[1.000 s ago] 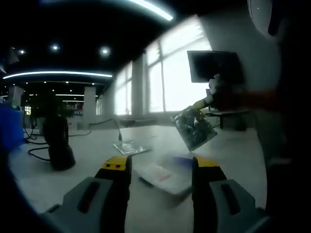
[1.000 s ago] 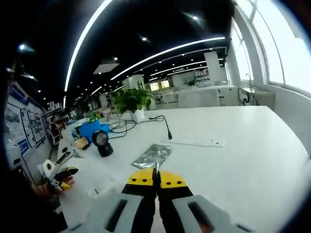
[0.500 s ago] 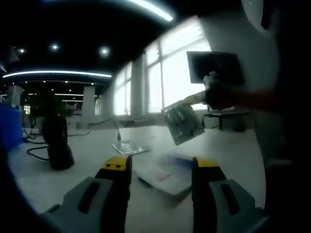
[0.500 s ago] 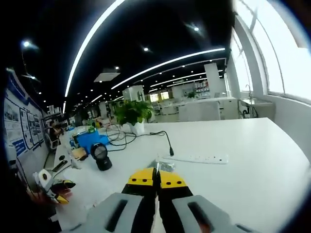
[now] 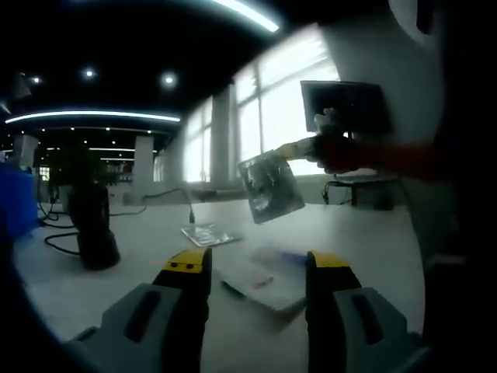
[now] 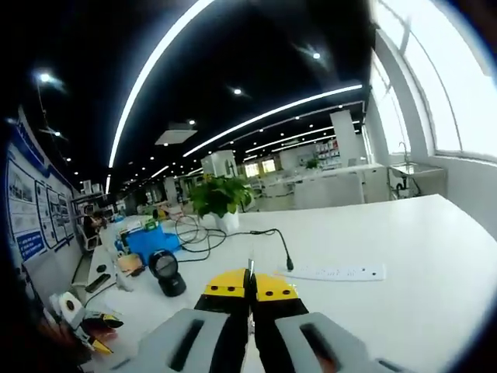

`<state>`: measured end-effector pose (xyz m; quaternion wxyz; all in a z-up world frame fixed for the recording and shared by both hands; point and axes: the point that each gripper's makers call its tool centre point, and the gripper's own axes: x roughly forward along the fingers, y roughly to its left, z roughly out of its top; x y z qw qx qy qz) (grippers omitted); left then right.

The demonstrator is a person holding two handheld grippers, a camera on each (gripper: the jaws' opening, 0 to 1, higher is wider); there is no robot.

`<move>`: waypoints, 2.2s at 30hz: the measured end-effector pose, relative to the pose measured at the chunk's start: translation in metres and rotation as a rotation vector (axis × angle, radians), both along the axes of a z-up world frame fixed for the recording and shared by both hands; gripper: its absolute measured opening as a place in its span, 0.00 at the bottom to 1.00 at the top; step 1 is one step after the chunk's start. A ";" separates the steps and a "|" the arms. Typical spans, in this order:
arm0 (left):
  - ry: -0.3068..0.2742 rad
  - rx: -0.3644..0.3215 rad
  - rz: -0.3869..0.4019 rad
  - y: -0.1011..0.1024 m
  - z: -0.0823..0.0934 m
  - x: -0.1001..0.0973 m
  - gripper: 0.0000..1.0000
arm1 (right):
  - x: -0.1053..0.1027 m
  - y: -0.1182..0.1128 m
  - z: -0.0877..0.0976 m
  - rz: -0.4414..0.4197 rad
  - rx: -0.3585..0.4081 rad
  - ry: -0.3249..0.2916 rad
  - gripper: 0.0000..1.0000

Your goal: Clip sheet goods on table flip sheet goods clip sheet goods scan sheet goods put sheet goods back to table

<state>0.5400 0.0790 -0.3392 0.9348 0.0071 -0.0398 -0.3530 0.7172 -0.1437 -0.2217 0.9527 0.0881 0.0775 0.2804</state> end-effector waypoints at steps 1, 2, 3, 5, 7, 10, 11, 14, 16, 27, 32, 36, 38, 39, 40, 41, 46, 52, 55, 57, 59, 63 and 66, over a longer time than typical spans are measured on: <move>0.000 -0.001 0.000 0.000 0.000 0.000 0.41 | 0.003 0.003 0.001 -0.001 0.008 -0.005 0.00; -0.001 -0.003 -0.001 0.000 0.000 0.000 0.41 | 0.005 0.005 0.003 -0.007 0.014 -0.011 0.00; -0.002 -0.005 -0.001 0.000 0.001 0.000 0.41 | 0.008 0.008 0.003 -0.009 0.015 -0.014 0.00; -0.002 -0.005 -0.003 0.000 0.001 -0.001 0.41 | 0.013 0.012 0.005 -0.014 0.029 -0.021 0.00; -0.003 -0.005 -0.006 0.000 0.001 -0.001 0.41 | 0.017 0.017 0.007 -0.020 0.031 -0.031 0.00; -0.005 -0.007 -0.010 0.000 0.001 -0.001 0.41 | 0.020 0.024 0.011 -0.019 0.034 -0.043 0.00; -0.005 -0.009 -0.011 0.000 0.001 -0.001 0.41 | 0.021 0.027 0.012 -0.020 0.035 -0.048 0.00; 0.000 -0.019 -0.013 0.001 0.002 -0.001 0.41 | 0.027 0.034 0.018 -0.024 0.050 -0.064 0.00; 0.013 -0.017 -0.011 0.002 0.000 0.000 0.40 | 0.028 0.039 0.022 -0.030 0.064 -0.072 0.00; 0.001 -0.031 -0.005 0.005 0.003 0.000 0.41 | 0.029 0.065 0.042 -0.044 0.114 -0.128 0.00; 0.000 -0.021 -0.008 0.003 0.002 -0.001 0.41 | 0.037 0.084 0.048 -0.024 0.099 -0.148 0.00; 0.000 -0.025 -0.003 0.004 0.003 -0.001 0.41 | 0.046 0.095 0.053 -0.022 0.124 -0.150 0.00; -0.001 -0.021 -0.003 0.003 0.002 -0.001 0.41 | 0.047 0.101 0.052 -0.019 0.126 -0.149 0.00; 0.000 -0.019 -0.005 0.003 0.002 -0.001 0.41 | 0.050 0.103 0.052 -0.018 0.126 -0.150 0.00; 0.000 -0.017 -0.006 0.002 0.002 -0.001 0.41 | 0.052 0.105 0.051 -0.018 0.125 -0.151 0.00; 0.000 -0.015 -0.006 0.002 0.002 -0.001 0.41 | 0.058 0.104 0.051 -0.018 0.127 -0.150 0.00; 0.001 -0.018 -0.006 0.003 0.001 0.000 0.41 | 0.067 0.110 0.047 -0.034 0.131 -0.152 0.00; 0.004 -0.017 -0.001 0.004 0.000 0.001 0.41 | 0.071 0.122 0.044 -0.037 0.110 -0.193 0.00; 0.007 -0.014 0.002 0.004 -0.001 0.002 0.41 | 0.074 0.126 0.043 -0.051 0.098 -0.211 0.00; 0.007 -0.006 0.011 0.005 -0.002 0.003 0.41 | 0.076 0.129 0.042 -0.065 0.076 -0.242 0.00; 0.008 -0.011 0.014 0.006 -0.002 0.004 0.41 | 0.077 0.133 0.040 -0.068 0.072 -0.248 0.00; 0.002 -0.015 0.025 0.008 0.000 0.004 0.41 | 0.080 0.142 0.032 -0.080 0.072 -0.250 0.00; -0.005 -0.047 0.034 0.013 0.005 0.005 0.42 | 0.083 0.148 0.028 -0.088 0.088 -0.242 0.00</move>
